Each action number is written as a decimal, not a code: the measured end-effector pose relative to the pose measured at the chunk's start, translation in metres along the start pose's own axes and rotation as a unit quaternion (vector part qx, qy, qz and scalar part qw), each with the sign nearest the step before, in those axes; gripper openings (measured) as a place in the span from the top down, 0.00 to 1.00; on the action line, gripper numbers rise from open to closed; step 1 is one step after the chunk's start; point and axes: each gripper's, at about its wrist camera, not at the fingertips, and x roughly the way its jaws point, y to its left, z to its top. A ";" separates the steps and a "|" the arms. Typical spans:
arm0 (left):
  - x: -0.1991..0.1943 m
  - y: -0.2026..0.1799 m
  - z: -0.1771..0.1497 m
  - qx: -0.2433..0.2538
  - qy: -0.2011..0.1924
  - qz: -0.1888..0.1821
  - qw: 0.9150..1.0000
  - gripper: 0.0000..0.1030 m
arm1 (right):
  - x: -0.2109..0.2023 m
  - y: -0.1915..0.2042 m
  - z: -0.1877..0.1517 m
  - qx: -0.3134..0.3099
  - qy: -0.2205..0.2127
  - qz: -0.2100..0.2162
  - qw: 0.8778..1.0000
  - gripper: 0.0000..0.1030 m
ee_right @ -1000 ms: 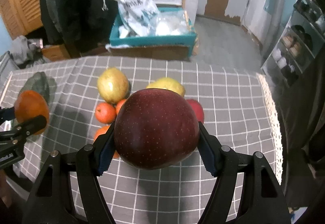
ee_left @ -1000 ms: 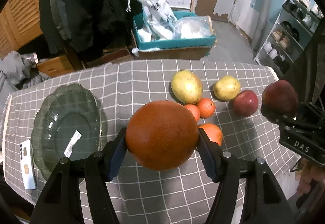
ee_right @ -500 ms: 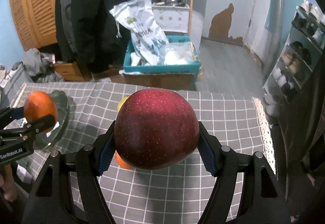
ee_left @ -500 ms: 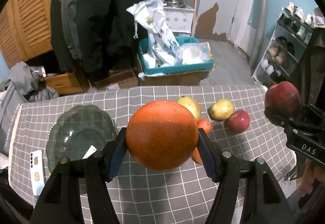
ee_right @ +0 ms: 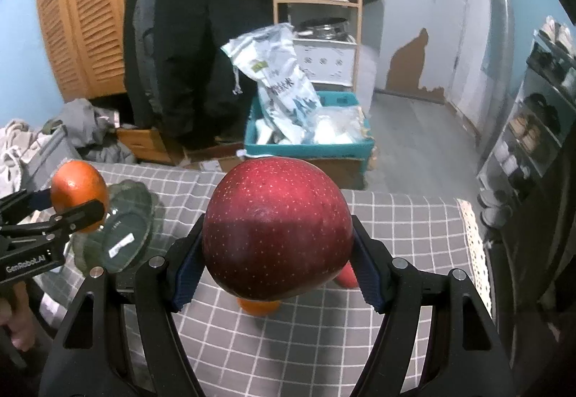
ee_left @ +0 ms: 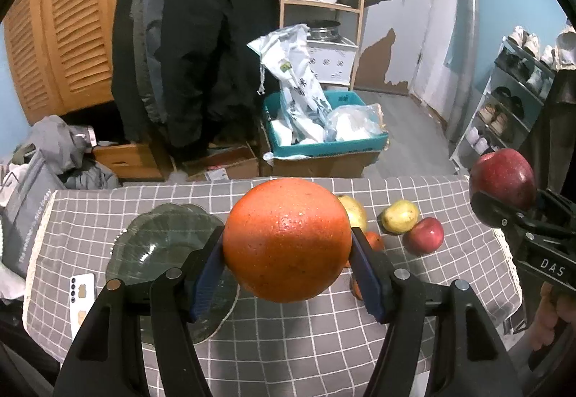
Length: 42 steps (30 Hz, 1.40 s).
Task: Organize fruits
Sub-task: 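Carry the orange with the left tool while the right tool carries the apple over the green bowl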
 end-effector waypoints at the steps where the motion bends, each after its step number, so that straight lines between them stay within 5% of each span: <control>1: -0.001 0.002 0.000 -0.001 -0.001 0.001 1.000 0.34 | 0.000 0.003 0.002 -0.002 -0.001 0.002 1.000 0.30; 25: -0.016 0.084 -0.009 -0.060 -0.007 0.050 0.997 0.34 | 0.030 0.091 0.035 -0.046 0.012 0.067 0.997 0.30; 42: -0.003 0.144 -0.029 -0.109 0.023 0.083 0.990 0.34 | 0.072 0.166 0.043 -0.084 0.041 0.107 0.990 0.30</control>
